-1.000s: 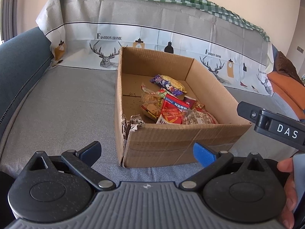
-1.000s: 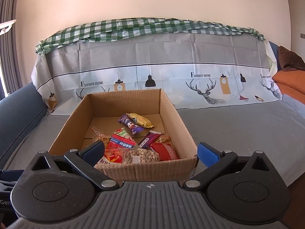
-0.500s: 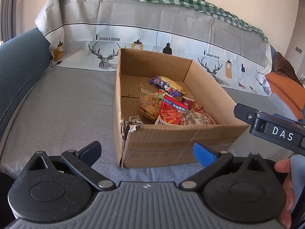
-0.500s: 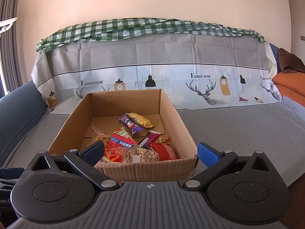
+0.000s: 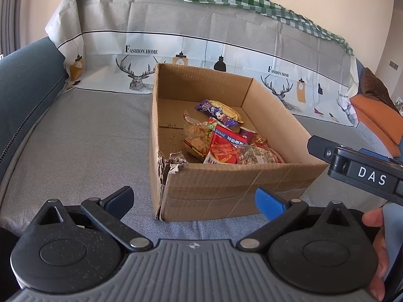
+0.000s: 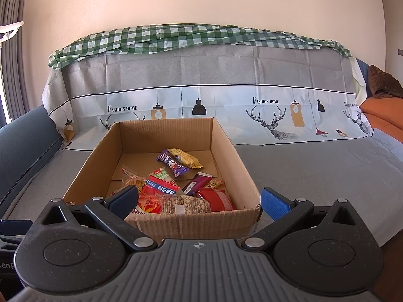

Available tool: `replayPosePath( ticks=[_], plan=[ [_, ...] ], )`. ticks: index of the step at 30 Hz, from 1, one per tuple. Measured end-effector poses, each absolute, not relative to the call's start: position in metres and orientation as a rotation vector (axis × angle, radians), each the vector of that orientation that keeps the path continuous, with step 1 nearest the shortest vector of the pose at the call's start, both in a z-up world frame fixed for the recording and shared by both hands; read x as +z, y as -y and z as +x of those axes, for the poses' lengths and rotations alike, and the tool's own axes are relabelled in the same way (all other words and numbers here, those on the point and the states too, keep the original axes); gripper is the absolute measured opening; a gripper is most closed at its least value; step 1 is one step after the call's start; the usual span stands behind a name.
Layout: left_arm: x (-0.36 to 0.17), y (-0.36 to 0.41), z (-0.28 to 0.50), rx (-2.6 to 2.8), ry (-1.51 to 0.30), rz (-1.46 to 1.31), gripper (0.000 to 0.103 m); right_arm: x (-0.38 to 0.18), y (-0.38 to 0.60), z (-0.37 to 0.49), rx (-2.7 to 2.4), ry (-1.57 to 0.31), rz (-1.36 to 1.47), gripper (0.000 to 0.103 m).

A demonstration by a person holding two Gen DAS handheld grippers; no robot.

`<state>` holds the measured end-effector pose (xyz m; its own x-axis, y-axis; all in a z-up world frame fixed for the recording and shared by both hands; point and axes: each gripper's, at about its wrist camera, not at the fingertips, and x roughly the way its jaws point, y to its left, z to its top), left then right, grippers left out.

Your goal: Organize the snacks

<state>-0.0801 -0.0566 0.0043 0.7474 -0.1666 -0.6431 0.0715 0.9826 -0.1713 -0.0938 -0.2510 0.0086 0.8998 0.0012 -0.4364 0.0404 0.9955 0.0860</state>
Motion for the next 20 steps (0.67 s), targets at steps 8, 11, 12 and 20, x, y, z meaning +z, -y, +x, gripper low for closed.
replayPosePath(
  ticks=[8, 11, 12, 20],
  plan=[
    [0.003, 0.0569, -0.0801, -0.134, -0.713, -0.138, 0.103, 0.0089, 0.2503, -0.094, -0.02, -0.451, 0.093, 0.102],
    [0.0021, 0.0576, -0.0796, -0.134, -0.715, -0.134, 0.103, 0.0083, 0.2519, -0.093, -0.018, -0.448, 0.095, 0.102],
    [0.0011, 0.0569, -0.0791, -0.136, -0.715, -0.132, 0.103, 0.0081, 0.2527, -0.0921, -0.018, -0.448, 0.096, 0.102],
    [0.0015, 0.0592, -0.0787, -0.166, -0.668, -0.085, 0.103, 0.0087, 0.2572, -0.0941, -0.014, -0.433, 0.104, 0.102]
  ],
)
